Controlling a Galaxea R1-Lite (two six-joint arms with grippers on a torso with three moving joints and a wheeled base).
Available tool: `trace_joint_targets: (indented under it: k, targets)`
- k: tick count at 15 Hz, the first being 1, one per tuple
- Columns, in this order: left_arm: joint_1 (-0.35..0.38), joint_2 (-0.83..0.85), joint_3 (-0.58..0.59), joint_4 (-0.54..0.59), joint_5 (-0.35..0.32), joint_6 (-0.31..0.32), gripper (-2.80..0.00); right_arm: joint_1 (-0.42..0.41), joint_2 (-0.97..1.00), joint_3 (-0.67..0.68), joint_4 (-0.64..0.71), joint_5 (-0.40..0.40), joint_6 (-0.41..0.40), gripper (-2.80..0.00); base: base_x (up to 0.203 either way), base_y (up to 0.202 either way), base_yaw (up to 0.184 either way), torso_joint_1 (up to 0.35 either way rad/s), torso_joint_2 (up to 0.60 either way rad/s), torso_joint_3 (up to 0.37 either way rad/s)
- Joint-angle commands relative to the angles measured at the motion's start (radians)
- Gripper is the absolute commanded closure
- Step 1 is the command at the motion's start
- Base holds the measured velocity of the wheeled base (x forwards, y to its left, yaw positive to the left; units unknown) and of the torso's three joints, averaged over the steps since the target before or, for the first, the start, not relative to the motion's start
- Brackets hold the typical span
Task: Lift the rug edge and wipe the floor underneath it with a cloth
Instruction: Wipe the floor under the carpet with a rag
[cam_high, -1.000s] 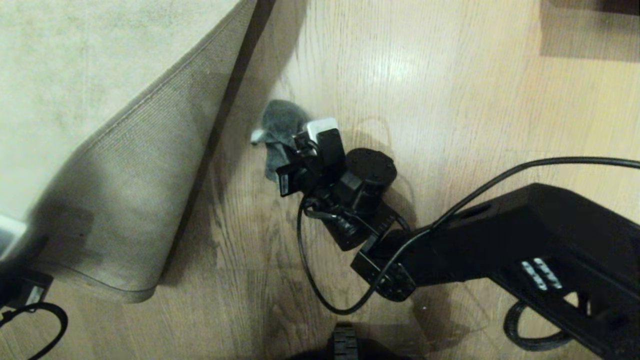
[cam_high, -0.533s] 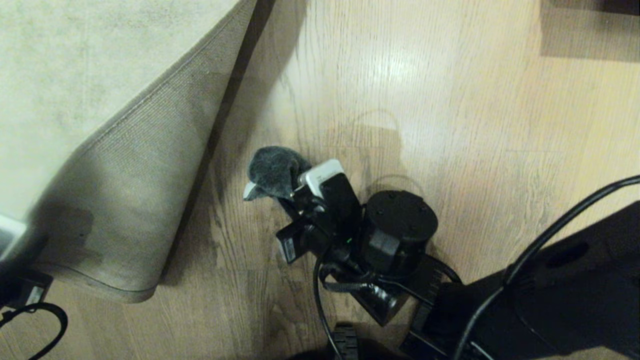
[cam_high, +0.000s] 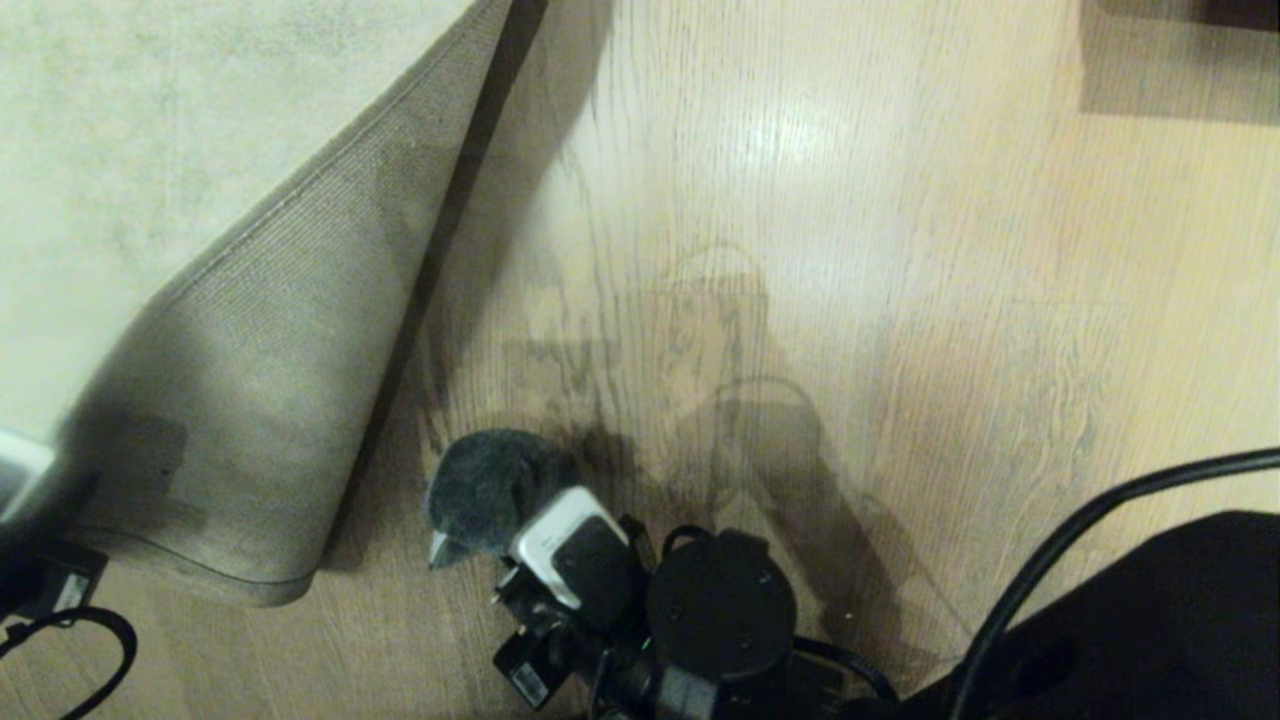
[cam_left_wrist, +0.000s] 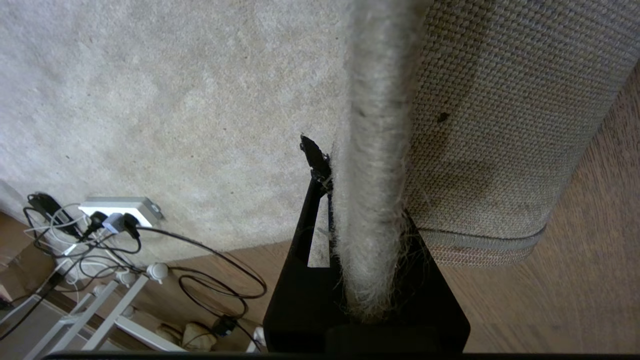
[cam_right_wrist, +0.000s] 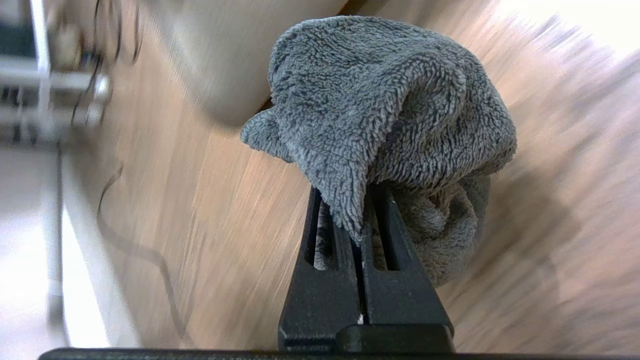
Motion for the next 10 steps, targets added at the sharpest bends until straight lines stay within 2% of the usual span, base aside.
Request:
trace_joint_targets:
  k: [1,6,10]
  targets:
    - [0.001,0.005,0.001,-0.005,-0.001,0.003,0.00,0.029,0.108,-0.001,-0.007,0.002,0.000,0.00,0.000,0.000,0.000,0.000,0.00,0.000]
    - [0.001,0.006,0.037,-0.015,-0.001,0.004,0.00,0.088,0.275,-0.030,-0.008,0.007,-0.002,0.00,0.000,0.000,0.000,0.000,0.00,0.000]
    - [0.001,0.009,0.045,-0.014,-0.001,0.006,0.00,0.094,0.380,-0.118,-0.019,0.007,0.002,0.00,0.000,0.000,0.000,0.000,0.00,0.000]
